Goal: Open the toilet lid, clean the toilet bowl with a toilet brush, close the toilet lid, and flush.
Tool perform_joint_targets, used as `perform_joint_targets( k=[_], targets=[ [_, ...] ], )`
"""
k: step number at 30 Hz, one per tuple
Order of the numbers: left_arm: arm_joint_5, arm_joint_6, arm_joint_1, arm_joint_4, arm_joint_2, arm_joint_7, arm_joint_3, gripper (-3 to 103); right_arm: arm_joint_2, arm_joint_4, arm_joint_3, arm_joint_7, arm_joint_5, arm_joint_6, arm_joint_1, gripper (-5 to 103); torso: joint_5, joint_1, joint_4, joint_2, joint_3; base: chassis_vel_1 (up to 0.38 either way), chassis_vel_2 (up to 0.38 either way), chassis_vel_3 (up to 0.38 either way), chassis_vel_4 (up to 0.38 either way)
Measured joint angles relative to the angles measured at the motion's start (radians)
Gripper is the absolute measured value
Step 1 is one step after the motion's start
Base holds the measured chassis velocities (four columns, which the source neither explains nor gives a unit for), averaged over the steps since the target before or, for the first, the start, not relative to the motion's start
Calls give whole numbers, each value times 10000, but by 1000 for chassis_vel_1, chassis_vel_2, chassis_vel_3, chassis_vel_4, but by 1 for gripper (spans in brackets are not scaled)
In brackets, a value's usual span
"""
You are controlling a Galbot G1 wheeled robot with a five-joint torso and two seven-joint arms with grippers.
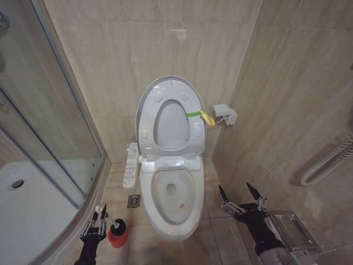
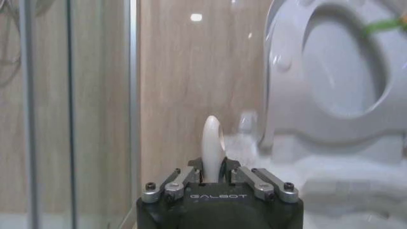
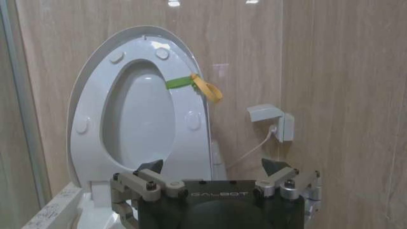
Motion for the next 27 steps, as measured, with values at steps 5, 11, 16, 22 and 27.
perform_joint_targets(
  k=[5, 11, 16, 22, 27],
  targets=[
    [469, 438, 854, -1488, -319, -240, 208, 22, 0, 0, 0, 0, 0, 0, 0, 100, -1, 0, 0, 0, 0, 0, 0, 0, 0],
    [654, 516, 1469, -2481, -426, -309, 191, 22, 0, -1, 0, -1, 0, 0, 0, 100, -2, 0, 2, 0, 0, 0, 0, 0, 0],
    [650, 806, 2051, -3879, -494, -338, 228, 22, 1, 0, 0, -1, 0, 0, 0, 100, -2, 0, 0, 0, 0, 0, 0, 0, 0],
    [696, 869, 2614, -4890, -505, -304, 303, 22, 0, 0, 0, 0, 0, 0, 0, 100, -2, 0, 1, 0, 0, 0, 0, 0, 0],
    [525, 1256, 2422, -5335, -121, -191, 186, 22, 0, 0, 0, -1, 0, 0, 0, 100, -1, 0, 3, 0, 0, 0, 0, 0, 0]
  ],
)
